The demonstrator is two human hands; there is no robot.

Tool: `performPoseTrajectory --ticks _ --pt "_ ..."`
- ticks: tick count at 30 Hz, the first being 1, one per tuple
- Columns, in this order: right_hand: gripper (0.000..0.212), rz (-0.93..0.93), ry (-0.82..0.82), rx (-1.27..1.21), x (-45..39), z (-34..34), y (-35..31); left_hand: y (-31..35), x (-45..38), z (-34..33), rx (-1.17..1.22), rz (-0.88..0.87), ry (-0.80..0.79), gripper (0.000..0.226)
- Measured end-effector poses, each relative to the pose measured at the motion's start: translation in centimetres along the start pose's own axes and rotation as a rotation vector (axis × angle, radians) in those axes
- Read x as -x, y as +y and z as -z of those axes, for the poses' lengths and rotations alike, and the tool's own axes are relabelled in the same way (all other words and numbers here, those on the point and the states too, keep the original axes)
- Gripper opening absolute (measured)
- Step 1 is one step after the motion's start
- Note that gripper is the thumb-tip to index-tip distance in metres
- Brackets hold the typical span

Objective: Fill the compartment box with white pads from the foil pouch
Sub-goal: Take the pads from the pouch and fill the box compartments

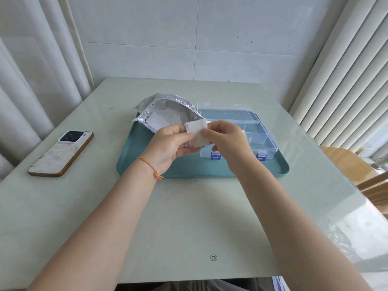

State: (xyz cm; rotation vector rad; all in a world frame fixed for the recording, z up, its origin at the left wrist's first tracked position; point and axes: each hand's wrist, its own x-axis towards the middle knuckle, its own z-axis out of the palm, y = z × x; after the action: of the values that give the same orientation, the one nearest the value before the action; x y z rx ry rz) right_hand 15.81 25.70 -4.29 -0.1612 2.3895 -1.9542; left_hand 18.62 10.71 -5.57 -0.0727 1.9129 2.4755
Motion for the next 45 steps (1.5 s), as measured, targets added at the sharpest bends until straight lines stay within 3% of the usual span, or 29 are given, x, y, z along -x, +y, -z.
performPoseTrajectory --ticks 5,11,17,21,25,34,45 --pt "0.006 0.025 0.033 -0.01 -0.2 0.3 0.1 0.4 0.2 -0.1 0.012 0.019 -0.04 0.032" --pt "0.009 0.011 0.038 -0.048 -0.6 0.5 0.4 0.2 0.1 0.1 -0.019 0.003 -0.078 0.028" --pt "0.011 0.033 0.165 -0.06 -1.0 1.2 0.4 0.3 -0.2 0.7 0.017 -0.021 0.061 0.027" --pt "0.008 0.029 0.263 -0.057 -1.2 1.2 0.4 0.6 -0.2 0.7 0.098 -0.041 0.146 0.011" --pt "0.006 0.012 0.207 -0.039 -0.8 0.2 0.5 1.1 0.1 0.2 0.155 -0.022 0.14 0.006" --pt "0.008 -0.01 0.07 -0.153 -0.1 -0.6 0.4 0.4 -0.1 0.1 -0.275 -0.085 0.282 0.008" --pt "0.004 -0.005 0.015 -0.267 -0.2 -0.8 0.7 -0.1 -0.3 0.0 -0.353 -0.109 0.368 0.014"
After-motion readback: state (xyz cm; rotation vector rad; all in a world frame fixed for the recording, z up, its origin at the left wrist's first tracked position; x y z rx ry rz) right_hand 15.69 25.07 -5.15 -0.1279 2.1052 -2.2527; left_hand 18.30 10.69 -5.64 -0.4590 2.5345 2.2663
